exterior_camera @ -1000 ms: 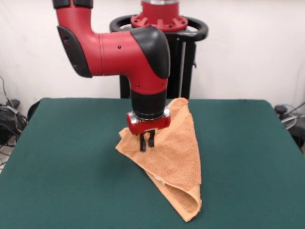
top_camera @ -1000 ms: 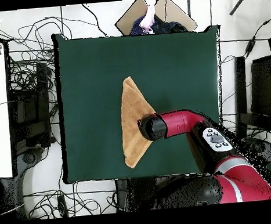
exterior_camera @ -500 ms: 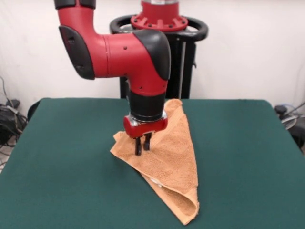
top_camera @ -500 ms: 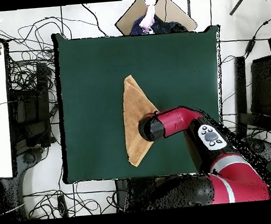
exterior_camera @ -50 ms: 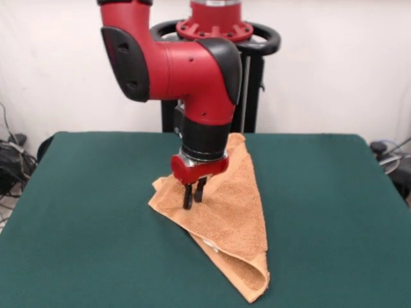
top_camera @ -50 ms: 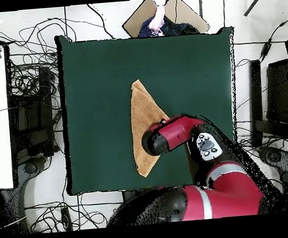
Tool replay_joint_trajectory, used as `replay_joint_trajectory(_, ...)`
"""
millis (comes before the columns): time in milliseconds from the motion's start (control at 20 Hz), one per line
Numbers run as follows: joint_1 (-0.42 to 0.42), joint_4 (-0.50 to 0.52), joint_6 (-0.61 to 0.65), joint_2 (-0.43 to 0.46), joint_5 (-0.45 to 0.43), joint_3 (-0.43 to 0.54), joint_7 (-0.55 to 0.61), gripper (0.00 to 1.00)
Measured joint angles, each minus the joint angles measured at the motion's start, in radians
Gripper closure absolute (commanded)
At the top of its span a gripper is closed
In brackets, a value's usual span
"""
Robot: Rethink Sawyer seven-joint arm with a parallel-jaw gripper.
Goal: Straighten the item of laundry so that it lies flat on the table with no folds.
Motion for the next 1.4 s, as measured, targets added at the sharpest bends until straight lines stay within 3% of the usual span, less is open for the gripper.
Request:
replay_joint_trajectory(50,0.007,-0.001,-0.018,0.001,0.0,-0.011,0.0,1.0)
replay_joint_trajectory(100,0.013,-0.001,-0.035,0.002,0.0,-0.023,0.0,0.0)
replay_joint_trajectory(300,-0.022,-0.002,-0.061,-0.009,0.005,-0.024,0.0,0.0)
replay_joint_trajectory(650,-0.116,0.005,-0.061,-0.054,0.091,0.013,0.0,0.0)
replay_joint_trajectory(1000,-0.12,-0.022,-0.061,-0.066,0.146,0.016,0.0,0.0)
replay_joint_trajectory(1400,-0.1,-0.062,-0.061,-0.012,0.155,0.015,0.0,0.0)
